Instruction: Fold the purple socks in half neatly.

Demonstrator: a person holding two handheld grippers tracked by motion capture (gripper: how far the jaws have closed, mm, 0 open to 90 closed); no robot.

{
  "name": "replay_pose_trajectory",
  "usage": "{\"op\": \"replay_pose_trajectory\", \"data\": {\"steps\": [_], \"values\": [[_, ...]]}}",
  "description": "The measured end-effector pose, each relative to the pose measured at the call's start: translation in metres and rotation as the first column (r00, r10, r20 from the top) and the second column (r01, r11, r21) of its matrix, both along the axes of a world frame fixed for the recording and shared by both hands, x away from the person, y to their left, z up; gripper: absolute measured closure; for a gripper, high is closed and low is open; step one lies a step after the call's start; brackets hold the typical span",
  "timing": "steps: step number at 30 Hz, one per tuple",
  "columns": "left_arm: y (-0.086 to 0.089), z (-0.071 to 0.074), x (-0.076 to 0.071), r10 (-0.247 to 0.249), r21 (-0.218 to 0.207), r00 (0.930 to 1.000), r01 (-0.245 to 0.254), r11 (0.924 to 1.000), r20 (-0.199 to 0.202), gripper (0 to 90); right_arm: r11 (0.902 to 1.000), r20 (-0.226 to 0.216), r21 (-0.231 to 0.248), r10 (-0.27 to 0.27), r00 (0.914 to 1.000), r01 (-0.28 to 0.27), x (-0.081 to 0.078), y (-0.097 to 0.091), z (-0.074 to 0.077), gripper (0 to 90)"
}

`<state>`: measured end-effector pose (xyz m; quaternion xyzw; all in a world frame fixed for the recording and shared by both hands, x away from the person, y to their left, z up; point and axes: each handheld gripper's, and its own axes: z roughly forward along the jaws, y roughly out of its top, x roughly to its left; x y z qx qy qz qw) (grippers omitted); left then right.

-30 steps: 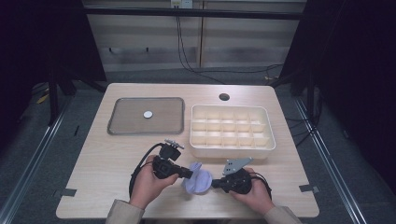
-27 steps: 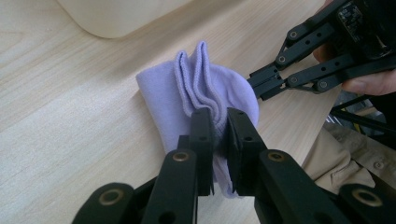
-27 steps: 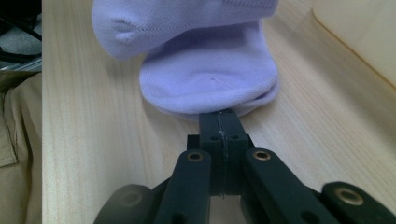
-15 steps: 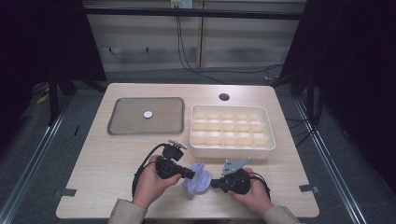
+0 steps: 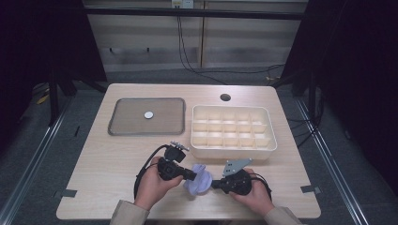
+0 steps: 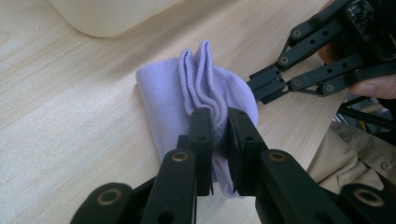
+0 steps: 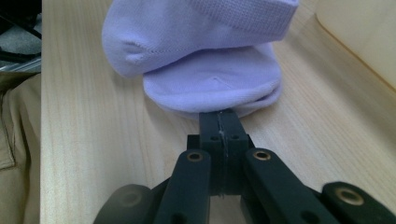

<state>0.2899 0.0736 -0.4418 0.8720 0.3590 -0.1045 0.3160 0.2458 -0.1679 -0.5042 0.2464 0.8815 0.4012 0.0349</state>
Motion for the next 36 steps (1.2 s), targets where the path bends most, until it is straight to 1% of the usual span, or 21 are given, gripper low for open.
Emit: {"op": "replay_pose_trajectory", "data": {"steps": [1,3,5,7,14,19,20,21,22,23,24,27,30,31,32,33,36], "values": [[0.000,0.000,0.000,0.001,0.006,1.0000,-0.001,1.0000,-0.001,80.6,1.0000,-0.002,0.000,-0.002,1.0000,0.002,0.000,0.000,0.000,90.0],[-0.001,-0.001,0.000,-0.002,0.002,1.0000,0.002,1.0000,-0.003,80.3,1.0000,0.003,0.000,0.000,1.0000,0.000,0.000,0.000,0.000,90.0],[-0.001,-0.002,0.000,-0.006,-0.001,1.0000,0.006,1.0000,-0.001,79.9,1.0000,-0.002,0.000,-0.001,1.0000,0.001,0.000,0.000,0.000,90.0],[-0.002,-0.002,0.000,-0.006,0.002,1.0000,0.006,1.0000,0.005,79.3,1.0000,-0.001,0.000,-0.001,1.0000,0.001,0.000,0.000,0.000,90.0],[-0.003,-0.004,-0.001,-0.005,0.005,1.0000,0.005,1.0000,0.002,76.1,1.0000,-0.003,0.001,0.001,1.0000,-0.001,0.000,0.000,0.000,90.0],[-0.005,-0.004,-0.002,0.002,0.002,0.9999,-0.002,1.0000,0.013,70.3,1.0000,-0.005,0.003,-0.001,1.0000,0.001,0.000,0.000,0.000,90.0],[-0.005,-0.003,-0.002,-0.005,-0.007,0.9999,0.005,1.0000,0.011,68.9,1.0000,-0.004,0.002,0.000,1.0000,0.000,0.000,0.000,0.000,90.0],[-0.005,-0.003,-0.002,-0.005,-0.007,0.9999,0.005,1.0000,0.011,68.2,1.0000,-0.004,0.002,0.000,1.0000,0.000,0.000,0.000,0.000,90.0],[-0.005,-0.001,-0.002,0.004,-0.013,0.9998,-0.004,0.9999,0.018,67.0,1.0000,-0.007,0.003,0.000,1.0000,0.000,0.000,0.000,0.000,90.0],[-0.005,0.000,-0.002,0.000,-0.011,0.9998,0.000,0.9999,0.020,65.6,1.0000,-0.008,0.003,-0.001,1.0000,0.001,0.000,0.000,0.000,90.0],[-0.004,0.000,-0.002,0.007,-0.016,0.9998,-0.007,0.9999,0.019,64.0,1.0000,-0.006,0.001,0.002,1.0000,-0.002,0.000,0.000,0.000,90.0],[-0.002,0.001,-0.001,0.010,-0.019,0.9997,-0.009,0.9998,0.024,62.9,1.0000,-0.009,0.003,-0.001,1.0000,0.001,0.000,0.000,0.000,90.0],[0.000,0.003,-0.001,0.021,-0.021,0.9993,-0.020,0.9996,0.029,59.4,1.0000,-0.009,0.003,0.000,1.0000,0.000,0.000,0.000,0.000,90.0],[0.002,0.003,0.000,0.025,-0.031,0.9992,-0.024,0.9992,0.032,58.3,1.0000,-0.008,0.001,0.001,1.0000,-0.001,0.000,0.000,0.000,90.0],[0.002,0.004,0.000,0.033,-0.033,0.9990,-0.032,0.9990,0.029,57.6,1.0000,-0.010,0.004,0.000,0.9999,0.000,0.000,0.000,0.000,90.0],[0.003,0.004,0.000,0.039,-0.037,0.9987,-0.038,0.9986,0.034,56.4,1.0000,-0.008,0.003,0.002,1.0000,-0.002,0.000,0.000,0.000,90.0],[0.005,0.004,0.001,0.042,-0.035,0.9983,-0.041,0.9986,0.040,54.3,1.0000,-0.008,0.003,0.002,1.0000,-0.002,0.000,0.000,0.000,90.0]]}}
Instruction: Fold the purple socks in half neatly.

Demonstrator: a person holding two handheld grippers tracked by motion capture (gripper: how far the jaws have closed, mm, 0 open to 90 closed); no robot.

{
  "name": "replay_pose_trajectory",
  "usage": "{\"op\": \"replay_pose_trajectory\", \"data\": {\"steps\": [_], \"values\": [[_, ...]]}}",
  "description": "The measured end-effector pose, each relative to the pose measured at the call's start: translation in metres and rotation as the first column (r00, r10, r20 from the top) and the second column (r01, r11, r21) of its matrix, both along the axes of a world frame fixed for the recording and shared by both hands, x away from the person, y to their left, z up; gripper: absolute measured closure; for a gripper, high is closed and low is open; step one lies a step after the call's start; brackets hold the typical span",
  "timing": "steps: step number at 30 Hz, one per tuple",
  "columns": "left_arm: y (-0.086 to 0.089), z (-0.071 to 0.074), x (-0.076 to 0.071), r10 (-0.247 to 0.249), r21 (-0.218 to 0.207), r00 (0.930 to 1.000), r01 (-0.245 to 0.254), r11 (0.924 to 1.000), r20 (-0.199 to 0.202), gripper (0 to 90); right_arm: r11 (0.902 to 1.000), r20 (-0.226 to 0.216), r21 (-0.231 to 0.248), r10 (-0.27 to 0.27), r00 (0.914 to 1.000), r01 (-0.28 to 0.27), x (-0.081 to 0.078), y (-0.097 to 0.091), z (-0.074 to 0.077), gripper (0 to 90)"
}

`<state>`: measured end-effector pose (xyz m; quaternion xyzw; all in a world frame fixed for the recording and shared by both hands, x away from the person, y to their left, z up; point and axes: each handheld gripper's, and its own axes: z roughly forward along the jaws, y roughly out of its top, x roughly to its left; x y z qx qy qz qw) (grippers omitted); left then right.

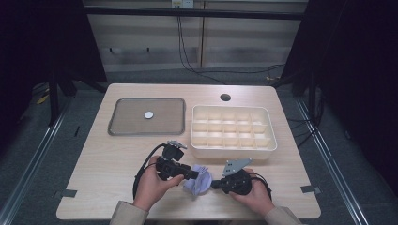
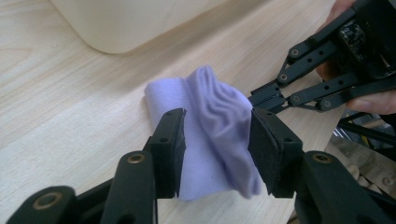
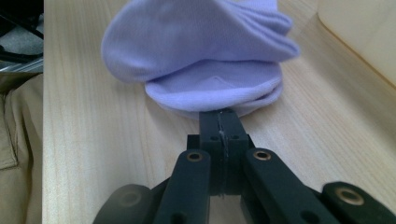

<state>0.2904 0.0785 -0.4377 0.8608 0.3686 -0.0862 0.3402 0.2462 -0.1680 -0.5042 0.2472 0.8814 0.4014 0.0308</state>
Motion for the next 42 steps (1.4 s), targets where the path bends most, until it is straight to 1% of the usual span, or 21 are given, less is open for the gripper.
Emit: {"op": "replay_pose_trajectory", "data": {"steps": [3,6,7,8,10,14,15,18,21,24,26,28,29,31,33,34,35,39,40,41,42], "values": [[0.002,0.000,0.001,0.011,-0.004,0.9999,-0.011,0.9999,-0.001,51.9,1.0000,-0.002,0.000,-0.002,1.0000,0.002,0.000,0.000,0.000,90.0],[0.003,-0.004,0.002,0.024,0.022,0.9997,-0.024,0.9995,0.005,50.4,1.0000,-0.002,0.001,-0.002,1.0000,0.002,0.000,0.000,0.000,90.0],[0.003,-0.004,0.002,0.024,0.022,0.9997,-0.024,0.9995,0.005,49.7,1.0000,-0.001,0.001,-0.001,1.0000,0.001,0.000,0.000,0.000,90.0],[0.002,-0.008,0.002,0.020,0.042,0.9998,-0.021,0.9989,0.003,49.7,1.0000,0.000,0.000,-0.001,1.0000,0.001,0.000,0.000,0.000,90.0],[0.002,-0.011,0.002,0.023,0.054,0.9997,-0.023,0.9983,-0.006,49.3,1.0000,0.000,0.000,-0.002,1.0000,0.002,0.000,0.000,0.000,90.0],[0.001,-0.016,0.002,0.029,0.072,0.9996,-0.028,0.9970,-0.007,48.9,1.0000,0.001,-0.001,0.000,1.0000,0.000,0.000,0.000,0.000,90.0],[0.000,-0.019,0.002,0.032,0.078,0.9993,-0.031,0.9965,-0.017,48.9,1.0000,-0.001,0.000,-0.003,1.0000,0.003,0.000,0.000,0.000,90.0],[-0.002,-0.024,0.001,0.024,0.088,0.9992,-0.022,0.9959,-0.031,48.9,1.0000,0.001,-0.001,-0.001,1.0000,0.001,0.000,0.000,0.000,90.0],[-0.005,-0.027,0.000,0.017,0.096,0.9993,-0.014,0.9953,-0.033,50.1,1.0000,0.000,0.000,-0.003,1.0000,0.003,0.000,0.000,0.000,90.0],[-0.007,-0.030,0.000,0.016,0.099,0.9989,-0.012,0.9950,-0.044,54.0,1.0000,0.000,0.000,-0.004,1.0000,0.004,0.000,0.000,0.000,90.0],[-0.006,-0.032,0.000,0.019,0.099,0.9978,-0.013,0.9950,-0.063,61.8,1.0000,0.000,0.000,-0.004,1.0000,0.004,0.000,0.000,0.000,90.0],[-0.005,-0.033,0.001,0.018,0.113,0.9978,-0.011,0.9936,-0.063,69.5,1.0000,0.000,0.001,-0.003,1.0000,0.003,0.000,0.000,0.000,90.0],[-0.004,-0.034,0.002,0.018,0.119,0.9973,-0.010,0.9929,-0.070,74.4,1.0000,-0.001,0.002,-0.004,1.0000,0.004,0.000,0.000,0.000,90.0],[-0.001,-0.035,0.003,0.034,0.115,0.9960,-0.024,0.9930,-0.083,80.0,1.0000,-0.001,0.001,-0.004,1.0000,0.004,0.000,0.000,0.000,90.0],[0.001,-0.036,0.005,0.050,0.109,0.9937,-0.039,0.9933,-0.100,81.6,1.0000,-0.002,0.002,-0.004,1.0000,0.004,0.000,0.000,0.000,90.0],[0.003,-0.037,0.006,0.049,0.114,0.9932,-0.037,0.9928,-0.105,81.8,1.0000,-0.001,0.002,-0.003,1.0000,0.003,0.000,0.000,0.000,90.0],[0.003,-0.037,0.006,0.058,0.114,0.9929,-0.046,0.9924,-0.104,81.8,1.0000,-0.001,0.002,-0.003,1.0000,0.003,0.000,0.000,0.000,90.0],[0.003,-0.036,0.006,0.057,0.113,0.9930,-0.045,0.9925,-0.104,82.0,1.0000,0.000,0.001,-0.005,1.0000,0.005,0.000,0.000,0.000,90.0],[0.003,-0.036,0.006,0.058,0.099,0.9925,-0.047,0.9939,-0.108,82.1,1.0000,-0.001,0.001,-0.003,1.0000,0.003,0.000,0.000,0.000,90.0],[0.003,-0.036,0.006,0.058,0.099,0.9925,-0.047,0.9939,-0.108,82.1,1.0000,-0.001,0.001,-0.003,1.0000,0.003,0.000,0.000,0.000,90.0],[0.004,-0.035,0.006,0.059,0.088,0.9910,-0.049,0.9949,-0.120,82.1,1.0000,0.003,0.001,-0.001,1.0000,0.001,0.000,-0.001,0.000,90.0]]}}
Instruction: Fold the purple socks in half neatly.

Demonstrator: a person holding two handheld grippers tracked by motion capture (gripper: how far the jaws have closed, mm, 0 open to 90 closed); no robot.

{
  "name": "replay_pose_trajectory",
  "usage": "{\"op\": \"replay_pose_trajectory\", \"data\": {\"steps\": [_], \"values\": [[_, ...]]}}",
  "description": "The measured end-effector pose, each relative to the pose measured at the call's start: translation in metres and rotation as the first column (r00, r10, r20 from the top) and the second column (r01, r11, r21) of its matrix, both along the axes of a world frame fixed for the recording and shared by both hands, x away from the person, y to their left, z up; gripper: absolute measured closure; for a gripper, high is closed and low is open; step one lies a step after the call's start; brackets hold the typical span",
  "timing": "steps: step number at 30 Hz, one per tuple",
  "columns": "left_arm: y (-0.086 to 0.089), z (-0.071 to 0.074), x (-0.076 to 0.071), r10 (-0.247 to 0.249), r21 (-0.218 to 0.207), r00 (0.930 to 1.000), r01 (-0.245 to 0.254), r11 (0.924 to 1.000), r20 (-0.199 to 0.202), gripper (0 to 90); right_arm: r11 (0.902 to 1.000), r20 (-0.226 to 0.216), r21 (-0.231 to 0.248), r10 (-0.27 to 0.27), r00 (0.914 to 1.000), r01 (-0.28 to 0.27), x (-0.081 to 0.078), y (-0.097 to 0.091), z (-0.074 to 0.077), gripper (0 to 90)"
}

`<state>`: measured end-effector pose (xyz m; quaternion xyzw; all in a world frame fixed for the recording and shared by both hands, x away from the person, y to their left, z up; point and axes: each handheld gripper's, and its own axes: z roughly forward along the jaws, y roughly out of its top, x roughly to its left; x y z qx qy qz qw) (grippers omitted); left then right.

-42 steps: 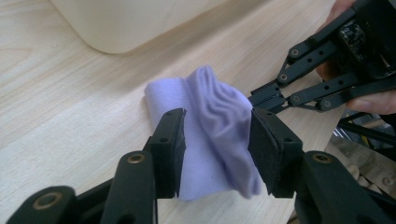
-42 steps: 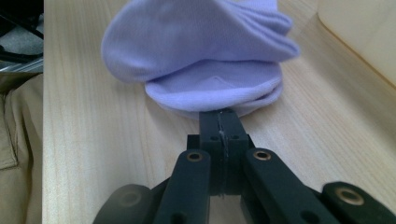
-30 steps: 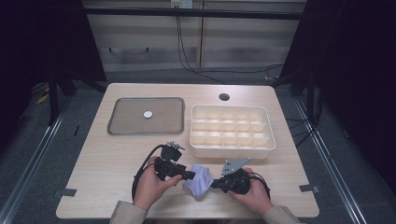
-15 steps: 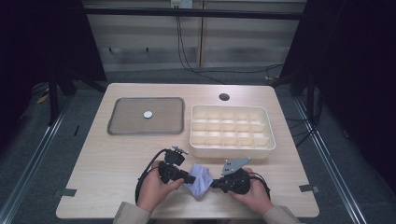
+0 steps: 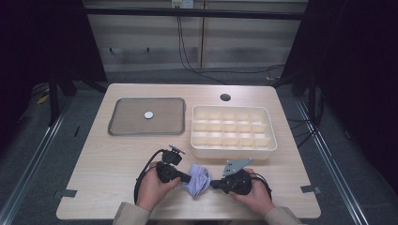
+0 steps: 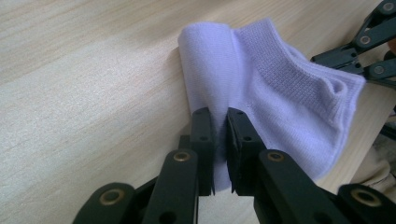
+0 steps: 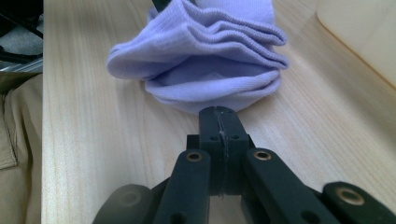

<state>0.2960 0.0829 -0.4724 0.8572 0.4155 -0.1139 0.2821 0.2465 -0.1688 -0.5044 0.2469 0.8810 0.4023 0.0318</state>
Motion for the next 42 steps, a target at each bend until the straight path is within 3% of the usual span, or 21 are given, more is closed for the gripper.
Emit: {"op": "replay_pose_trajectory", "data": {"steps": [2,12,30,36,42], "values": [[0.001,0.002,0.000,0.002,-0.020,1.0000,-0.002,0.9998,-0.008,82.4,1.0000,-0.004,0.000,0.000,1.0000,0.000,0.000,0.000,0.000,90.0],[0.002,0.007,-0.002,0.006,-0.025,1.0000,-0.006,0.9997,0.005,82.5,0.9996,0.007,0.020,-0.021,0.9998,0.021,0.001,-0.004,0.007,90.0],[-0.001,0.009,-0.002,-0.003,-0.014,1.0000,0.003,0.9999,-0.002,82.4,0.9972,0.046,0.064,-0.042,0.9980,0.039,0.004,-0.009,0.026,90.0],[-0.002,0.008,-0.002,0.003,-0.009,1.0000,-0.003,1.0000,0.003,82.4,0.9905,0.050,0.132,-0.046,0.9977,0.039,0.006,-0.006,0.036,89.3],[-0.003,0.007,-0.002,-0.010,0.004,0.9999,0.010,0.9999,-0.001,82.4,0.9951,0.048,0.099,-0.008,0.9988,0.004,0.005,0.005,0.030,90.0]]}}
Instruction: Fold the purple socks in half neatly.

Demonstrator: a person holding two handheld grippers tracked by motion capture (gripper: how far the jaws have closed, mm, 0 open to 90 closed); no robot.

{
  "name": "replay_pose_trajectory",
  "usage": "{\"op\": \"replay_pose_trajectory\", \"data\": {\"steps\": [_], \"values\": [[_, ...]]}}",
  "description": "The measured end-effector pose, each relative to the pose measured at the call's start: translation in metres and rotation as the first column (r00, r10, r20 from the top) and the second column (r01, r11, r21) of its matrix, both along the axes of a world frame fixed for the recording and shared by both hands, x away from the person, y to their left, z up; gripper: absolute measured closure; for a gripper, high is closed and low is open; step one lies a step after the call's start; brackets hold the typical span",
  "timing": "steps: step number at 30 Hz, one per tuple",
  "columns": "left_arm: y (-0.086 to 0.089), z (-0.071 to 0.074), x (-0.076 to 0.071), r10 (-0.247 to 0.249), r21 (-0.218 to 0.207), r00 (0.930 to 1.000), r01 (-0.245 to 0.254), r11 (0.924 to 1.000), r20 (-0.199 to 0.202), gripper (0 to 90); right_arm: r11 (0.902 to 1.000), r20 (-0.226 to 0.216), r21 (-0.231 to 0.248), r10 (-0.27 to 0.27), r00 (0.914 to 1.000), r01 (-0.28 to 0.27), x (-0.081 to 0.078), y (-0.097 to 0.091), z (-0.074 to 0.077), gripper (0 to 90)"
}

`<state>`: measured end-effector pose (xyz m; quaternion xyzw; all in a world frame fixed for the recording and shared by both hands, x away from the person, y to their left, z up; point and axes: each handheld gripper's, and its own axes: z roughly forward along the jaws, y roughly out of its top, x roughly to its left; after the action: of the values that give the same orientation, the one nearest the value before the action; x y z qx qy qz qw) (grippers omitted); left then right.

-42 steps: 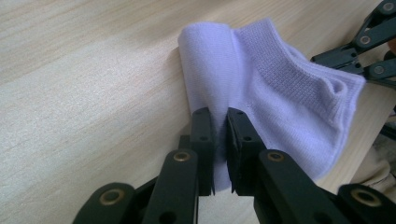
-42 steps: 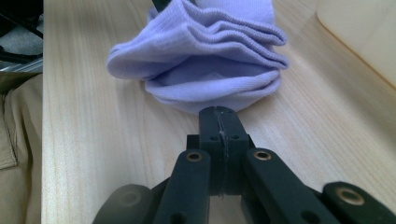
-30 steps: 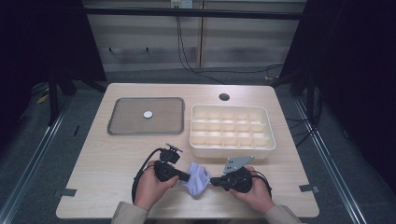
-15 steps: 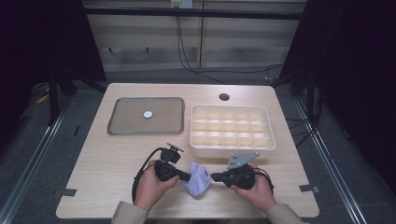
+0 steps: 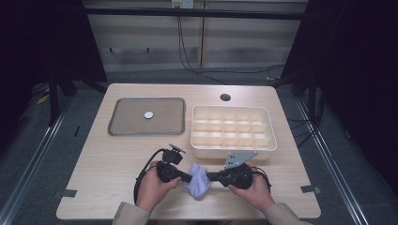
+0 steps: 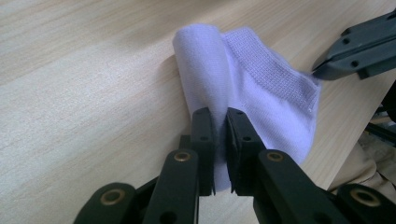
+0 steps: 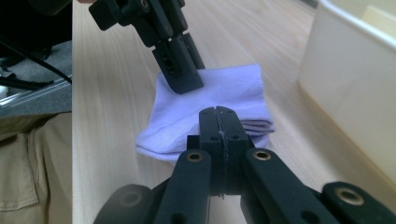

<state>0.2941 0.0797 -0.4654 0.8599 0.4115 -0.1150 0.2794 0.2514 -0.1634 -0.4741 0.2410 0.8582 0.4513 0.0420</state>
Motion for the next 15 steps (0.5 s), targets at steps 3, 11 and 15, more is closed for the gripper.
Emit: {"op": "replay_pose_trajectory", "data": {"steps": [3,11,15], "values": [[0.000,0.000,0.000,0.001,-0.004,1.0000,-0.001,1.0000,-0.003,82.4,0.9998,-0.005,-0.018,0.008,1.0000,-0.008,0.001,0.004,-0.003,90.0],[0.000,0.000,0.000,0.003,-0.008,1.0000,-0.003,1.0000,-0.005,82.4,0.9989,-0.011,-0.045,-0.015,0.9998,0.014,0.006,0.001,0.004,90.0],[-0.001,-0.001,0.000,0.007,-0.005,1.0000,-0.007,1.0000,-0.004,82.4,0.9998,0.003,-0.015,-0.012,0.9999,0.012,0.007,0.003,0.015,90.0]]}}
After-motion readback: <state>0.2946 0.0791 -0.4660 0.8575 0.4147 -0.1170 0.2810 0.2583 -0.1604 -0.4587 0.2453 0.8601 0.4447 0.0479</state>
